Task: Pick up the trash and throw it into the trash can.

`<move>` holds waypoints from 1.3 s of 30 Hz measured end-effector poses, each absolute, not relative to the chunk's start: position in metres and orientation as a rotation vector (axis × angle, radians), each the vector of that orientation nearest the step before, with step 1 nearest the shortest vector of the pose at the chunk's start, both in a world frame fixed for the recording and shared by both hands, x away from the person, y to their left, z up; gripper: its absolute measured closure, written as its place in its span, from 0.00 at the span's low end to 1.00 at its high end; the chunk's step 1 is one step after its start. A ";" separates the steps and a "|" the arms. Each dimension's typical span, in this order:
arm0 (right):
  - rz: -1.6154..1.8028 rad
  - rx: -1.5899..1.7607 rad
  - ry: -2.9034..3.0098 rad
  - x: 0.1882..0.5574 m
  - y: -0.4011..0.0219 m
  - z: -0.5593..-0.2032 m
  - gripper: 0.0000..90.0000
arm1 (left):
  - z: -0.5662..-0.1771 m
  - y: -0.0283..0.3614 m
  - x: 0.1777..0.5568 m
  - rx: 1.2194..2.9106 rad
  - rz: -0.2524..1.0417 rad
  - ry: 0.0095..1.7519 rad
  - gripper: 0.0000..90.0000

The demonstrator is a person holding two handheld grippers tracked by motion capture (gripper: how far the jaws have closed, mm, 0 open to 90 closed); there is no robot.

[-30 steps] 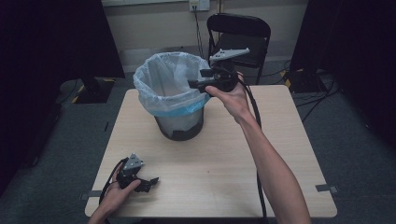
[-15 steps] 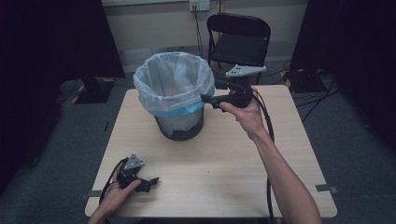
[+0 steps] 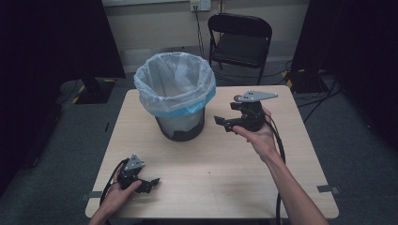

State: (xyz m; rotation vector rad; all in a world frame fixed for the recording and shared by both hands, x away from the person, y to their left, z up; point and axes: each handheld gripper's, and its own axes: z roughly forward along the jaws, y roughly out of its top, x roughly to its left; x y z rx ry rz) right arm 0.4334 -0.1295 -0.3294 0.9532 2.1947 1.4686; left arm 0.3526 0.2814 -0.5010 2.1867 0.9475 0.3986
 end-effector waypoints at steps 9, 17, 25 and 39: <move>1.440 1.008 2.224 0.414 -0.150 -0.351 0.18 | -0.501 0.282 0.353 2.189 0.401 0.945 0.01; 1.370 1.065 2.215 0.394 -0.169 -0.376 0.18 | -0.501 0.281 0.353 2.187 0.399 0.948 0.01; 1.319 1.149 2.234 0.380 -0.183 -0.415 0.18 | -0.501 0.282 0.353 2.189 0.402 0.944 0.01; 1.196 1.270 2.257 0.367 -0.211 -0.463 0.18 | -0.501 0.279 0.351 2.175 0.406 0.975 0.00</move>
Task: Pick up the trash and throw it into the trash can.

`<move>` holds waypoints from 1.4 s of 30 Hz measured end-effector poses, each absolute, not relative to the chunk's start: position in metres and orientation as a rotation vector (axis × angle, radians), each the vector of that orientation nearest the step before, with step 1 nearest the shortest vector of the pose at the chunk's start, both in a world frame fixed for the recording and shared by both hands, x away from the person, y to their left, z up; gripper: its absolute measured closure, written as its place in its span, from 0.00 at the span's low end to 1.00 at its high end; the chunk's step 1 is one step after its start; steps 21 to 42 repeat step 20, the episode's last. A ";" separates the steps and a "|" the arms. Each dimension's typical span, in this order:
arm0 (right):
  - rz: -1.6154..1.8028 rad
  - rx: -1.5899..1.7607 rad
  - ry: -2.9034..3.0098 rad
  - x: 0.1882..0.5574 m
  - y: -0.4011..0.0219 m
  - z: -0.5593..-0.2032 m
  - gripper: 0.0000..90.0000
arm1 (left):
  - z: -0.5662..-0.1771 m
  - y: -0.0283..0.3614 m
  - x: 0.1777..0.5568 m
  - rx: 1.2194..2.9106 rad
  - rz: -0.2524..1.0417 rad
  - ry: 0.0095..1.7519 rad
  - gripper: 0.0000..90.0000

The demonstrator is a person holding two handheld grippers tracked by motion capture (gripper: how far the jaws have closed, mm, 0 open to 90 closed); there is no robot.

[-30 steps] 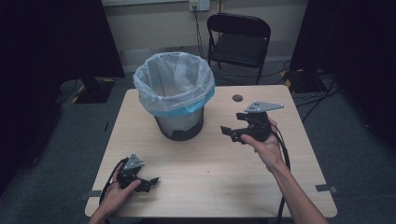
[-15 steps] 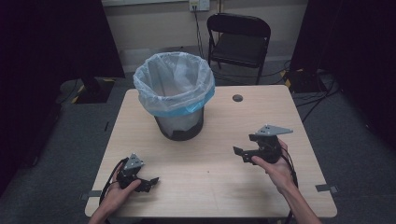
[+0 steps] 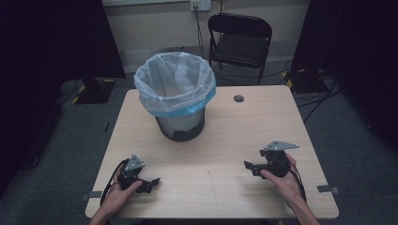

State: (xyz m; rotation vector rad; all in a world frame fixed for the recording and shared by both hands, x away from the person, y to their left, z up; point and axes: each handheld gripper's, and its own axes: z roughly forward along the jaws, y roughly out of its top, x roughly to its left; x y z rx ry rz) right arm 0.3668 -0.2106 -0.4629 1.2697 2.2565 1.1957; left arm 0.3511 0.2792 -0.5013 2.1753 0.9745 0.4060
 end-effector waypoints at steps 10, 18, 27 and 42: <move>1.013 1.363 2.254 0.370 -0.228 -0.493 0.17 | -0.501 0.279 0.351 2.176 0.406 0.974 0.00; 0.968 1.289 2.203 0.368 -0.228 -0.499 0.17 | -0.501 0.279 0.351 2.176 0.406 0.974 0.00; 0.962 1.287 2.202 0.368 -0.228 -0.499 0.16 | -0.501 0.279 0.351 2.176 0.406 0.974 0.00; 0.962 1.287 2.202 0.368 -0.228 -0.499 0.16 | -0.501 0.279 0.351 2.176 0.406 0.974 0.00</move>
